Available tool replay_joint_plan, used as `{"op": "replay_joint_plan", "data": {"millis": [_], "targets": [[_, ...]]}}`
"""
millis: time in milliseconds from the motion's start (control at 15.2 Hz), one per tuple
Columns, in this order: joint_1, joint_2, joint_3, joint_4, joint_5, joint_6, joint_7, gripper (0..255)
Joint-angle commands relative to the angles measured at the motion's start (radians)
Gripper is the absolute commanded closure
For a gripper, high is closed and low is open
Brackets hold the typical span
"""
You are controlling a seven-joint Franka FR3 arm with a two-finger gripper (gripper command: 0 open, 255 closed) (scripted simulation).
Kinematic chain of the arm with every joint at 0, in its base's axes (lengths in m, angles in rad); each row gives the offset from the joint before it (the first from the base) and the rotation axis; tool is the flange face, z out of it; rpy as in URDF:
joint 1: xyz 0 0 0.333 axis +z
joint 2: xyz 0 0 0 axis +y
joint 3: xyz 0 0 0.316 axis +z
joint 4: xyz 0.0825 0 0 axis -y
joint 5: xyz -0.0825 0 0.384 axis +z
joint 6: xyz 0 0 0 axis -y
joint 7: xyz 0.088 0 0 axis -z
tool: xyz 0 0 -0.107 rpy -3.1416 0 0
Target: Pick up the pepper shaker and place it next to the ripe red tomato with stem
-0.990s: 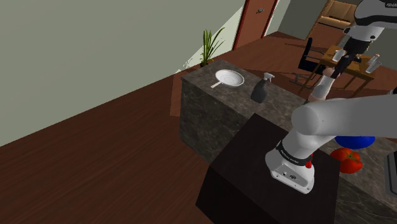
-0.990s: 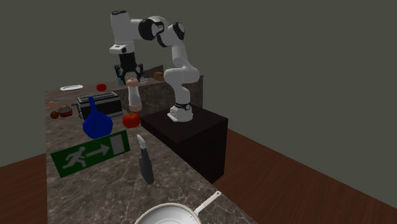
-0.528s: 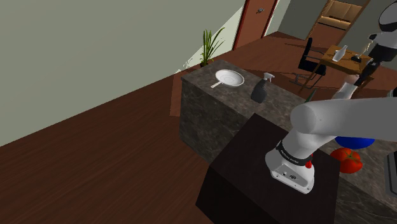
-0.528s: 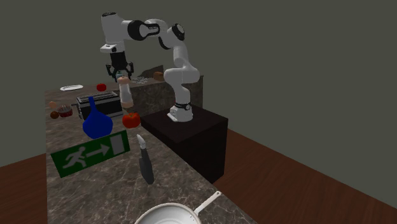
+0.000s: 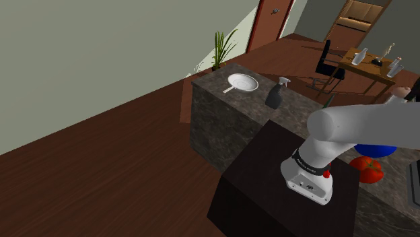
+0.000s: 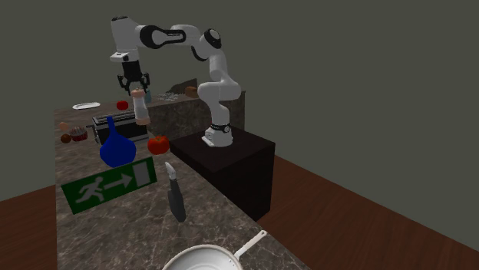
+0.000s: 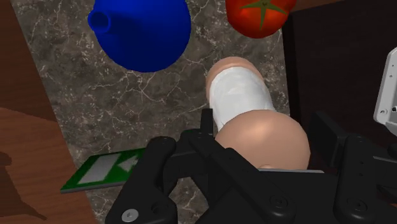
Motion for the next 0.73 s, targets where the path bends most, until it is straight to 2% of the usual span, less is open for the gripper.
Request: {"op": "replay_joint_plan", "data": {"millis": [0, 330, 660], "targets": [[0.004, 0.006, -0.044, 0.038, -0.021, 0.000, -0.049, 255], [0.047, 0.028, -0.170, 0.159, -0.064, 0.002, -0.169, 255], [0.132, 0.045, -0.315, 0.308, -0.100, -0.002, -0.286, 255]]}}
